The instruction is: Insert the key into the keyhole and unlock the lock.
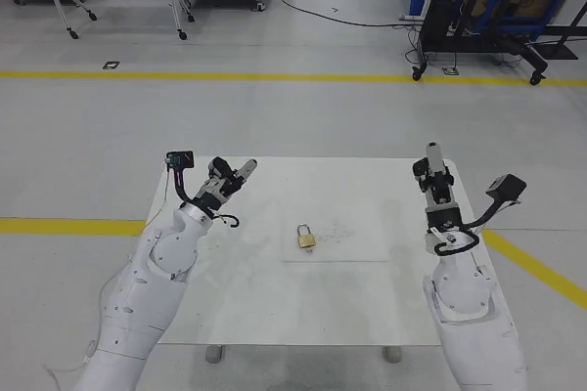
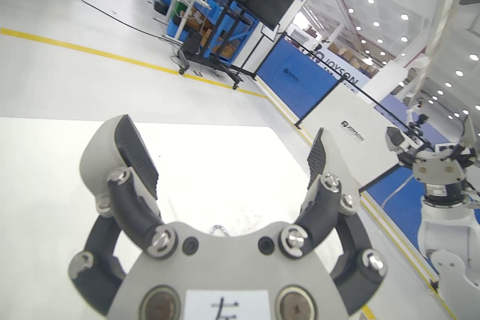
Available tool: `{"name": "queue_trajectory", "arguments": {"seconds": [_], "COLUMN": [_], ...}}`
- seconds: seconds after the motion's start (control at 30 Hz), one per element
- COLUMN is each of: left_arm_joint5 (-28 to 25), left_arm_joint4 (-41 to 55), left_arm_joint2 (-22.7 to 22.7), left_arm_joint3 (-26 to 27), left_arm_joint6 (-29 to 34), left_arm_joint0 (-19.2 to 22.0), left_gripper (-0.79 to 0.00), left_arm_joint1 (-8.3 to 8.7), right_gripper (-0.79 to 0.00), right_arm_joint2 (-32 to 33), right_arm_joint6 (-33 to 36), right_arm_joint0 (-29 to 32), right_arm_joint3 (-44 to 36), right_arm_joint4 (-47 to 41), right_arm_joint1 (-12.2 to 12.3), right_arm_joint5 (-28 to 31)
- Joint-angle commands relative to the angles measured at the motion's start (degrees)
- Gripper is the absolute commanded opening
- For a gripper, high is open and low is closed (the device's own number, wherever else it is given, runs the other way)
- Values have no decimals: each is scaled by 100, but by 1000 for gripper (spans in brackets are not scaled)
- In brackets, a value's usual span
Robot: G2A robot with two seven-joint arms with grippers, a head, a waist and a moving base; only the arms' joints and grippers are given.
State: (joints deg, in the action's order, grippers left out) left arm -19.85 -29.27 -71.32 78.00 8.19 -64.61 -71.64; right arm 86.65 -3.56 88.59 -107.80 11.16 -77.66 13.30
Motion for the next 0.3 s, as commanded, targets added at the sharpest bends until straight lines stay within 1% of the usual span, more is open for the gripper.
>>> {"name": "queue_trajectory", "arguments": {"seconds": [0.0,0.17,0.27], "left_arm_joint5": [0,2,67], "left_arm_joint4": [0,32,-121], "left_arm_joint2": [0,2,-65], "left_arm_joint3": [0,4,85], "left_arm_joint6": [0,13,-14], "left_arm_joint0": [0,-2,-114], "left_gripper": [0,0,0], "left_arm_joint1": [0,0,19], "right_gripper": [-1,-1,-1], "right_arm_joint2": [0,-2,15], "right_arm_joint6": [0,41,52], "right_arm_joint0": [0,1,37], "right_arm_joint3": [0,3,19], "right_arm_joint4": [0,12,231], "right_arm_joint1": [0,3,42], "right_arm_joint5": [0,-8,-53]}}
